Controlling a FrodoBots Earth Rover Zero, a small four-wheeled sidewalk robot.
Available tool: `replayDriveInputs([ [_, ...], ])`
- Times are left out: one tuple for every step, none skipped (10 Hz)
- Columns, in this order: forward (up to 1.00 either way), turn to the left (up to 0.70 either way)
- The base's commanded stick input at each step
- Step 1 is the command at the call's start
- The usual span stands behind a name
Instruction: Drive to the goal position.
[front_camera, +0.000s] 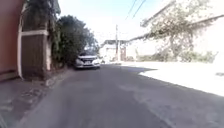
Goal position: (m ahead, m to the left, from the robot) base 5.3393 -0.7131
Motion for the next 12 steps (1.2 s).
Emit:
replayDriveInputs([
  [0.70, -0.03],
  [0.70, -0.03],
  [0.70, -0.03],
  [0.70, -0.03],
  [0.70, -0.03],
  [0.70, -0.03],
  [0.70, -0.03],
  [0.70, -0.03],
  [0.70, -0.03],
  [0.70, -0.03],
  [0.70, -0.03],
  [0.70, -0.03],
])
